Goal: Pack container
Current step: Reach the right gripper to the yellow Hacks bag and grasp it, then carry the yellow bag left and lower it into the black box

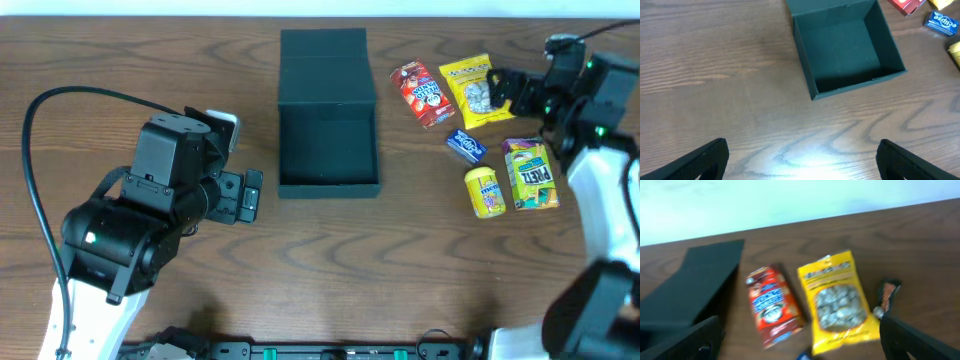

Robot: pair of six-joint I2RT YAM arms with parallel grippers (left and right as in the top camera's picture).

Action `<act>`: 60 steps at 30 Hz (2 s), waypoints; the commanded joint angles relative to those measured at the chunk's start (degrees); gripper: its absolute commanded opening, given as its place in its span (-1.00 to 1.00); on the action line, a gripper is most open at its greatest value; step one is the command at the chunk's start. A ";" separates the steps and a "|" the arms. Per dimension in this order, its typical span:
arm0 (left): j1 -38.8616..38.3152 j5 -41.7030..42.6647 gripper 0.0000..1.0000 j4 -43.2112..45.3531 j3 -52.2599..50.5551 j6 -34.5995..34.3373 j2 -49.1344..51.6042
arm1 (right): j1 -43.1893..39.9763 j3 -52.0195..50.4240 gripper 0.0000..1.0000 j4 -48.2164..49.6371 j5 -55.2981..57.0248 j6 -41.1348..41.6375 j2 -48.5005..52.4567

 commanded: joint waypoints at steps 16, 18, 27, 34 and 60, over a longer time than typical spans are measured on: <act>0.13 -0.04 0.91 -0.24 0.79 0.85 -0.24 | -1.51 19.61 0.98 -0.02 -3.69 -7.08 28.98; 0.13 -0.04 0.91 -0.24 0.79 0.85 -0.24 | -1.42 20.11 0.99 0.22 -5.68 -7.02 30.77; 0.13 -0.04 0.91 -0.22 0.79 0.85 -0.24 | -1.27 20.35 0.94 2.08 -7.61 -3.98 35.78; 0.13 -0.04 0.91 -0.22 0.79 0.85 -0.24 | -1.11 20.35 0.78 2.27 -7.58 -3.34 37.31; 0.13 -0.04 0.91 -0.24 0.79 0.85 -0.24 | -0.66 21.77 -0.97 1.62 -11.23 6.62 37.07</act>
